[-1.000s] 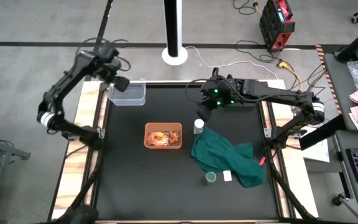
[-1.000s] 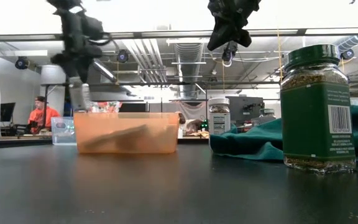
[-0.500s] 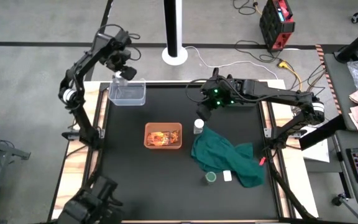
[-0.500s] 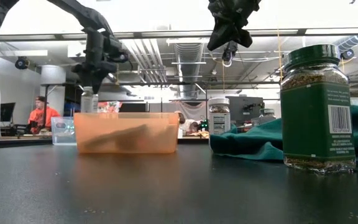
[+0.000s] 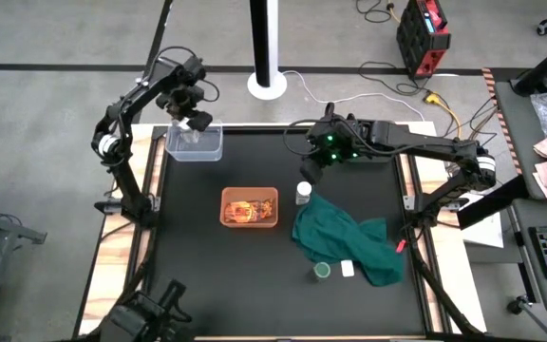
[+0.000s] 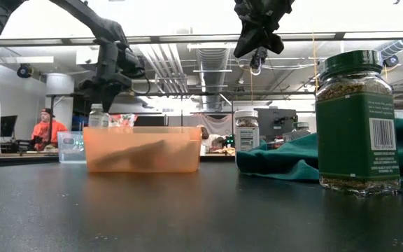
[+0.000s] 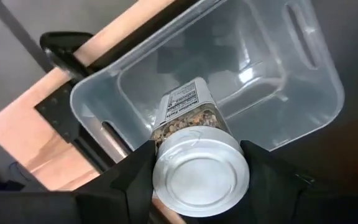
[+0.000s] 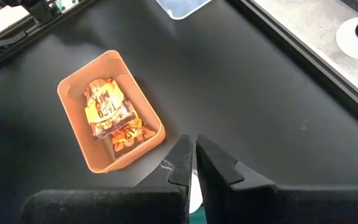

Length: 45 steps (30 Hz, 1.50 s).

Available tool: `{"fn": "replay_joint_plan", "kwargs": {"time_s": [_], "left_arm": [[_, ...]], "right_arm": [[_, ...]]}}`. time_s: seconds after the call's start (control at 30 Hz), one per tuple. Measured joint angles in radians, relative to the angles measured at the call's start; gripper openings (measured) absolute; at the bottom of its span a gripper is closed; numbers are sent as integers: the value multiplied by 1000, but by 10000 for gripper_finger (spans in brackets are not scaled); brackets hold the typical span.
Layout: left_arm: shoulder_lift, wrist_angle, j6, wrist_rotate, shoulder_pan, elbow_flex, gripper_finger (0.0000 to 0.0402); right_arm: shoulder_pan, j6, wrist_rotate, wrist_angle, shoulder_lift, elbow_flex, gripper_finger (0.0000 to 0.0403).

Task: Sort spices by type
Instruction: Put the left white seasoning bottle into the transparent bin

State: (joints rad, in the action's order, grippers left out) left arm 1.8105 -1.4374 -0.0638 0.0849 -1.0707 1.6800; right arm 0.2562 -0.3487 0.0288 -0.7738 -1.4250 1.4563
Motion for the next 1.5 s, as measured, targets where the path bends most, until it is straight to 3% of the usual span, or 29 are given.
{"fn": "replay_joint_plan", "kwargs": {"time_s": [0.37,0.67,1.5], "left_arm": [[-104,120,-30,41,-12,-154,190],[-106,176,-70,38,-19,-220,190],[-99,269,-109,30,-69,-295,191]], "right_arm": [[0,12,21,1,0,0,13],[6,19,25,1,0,0,13],[6,7,24,0,0,-2,13]]}}
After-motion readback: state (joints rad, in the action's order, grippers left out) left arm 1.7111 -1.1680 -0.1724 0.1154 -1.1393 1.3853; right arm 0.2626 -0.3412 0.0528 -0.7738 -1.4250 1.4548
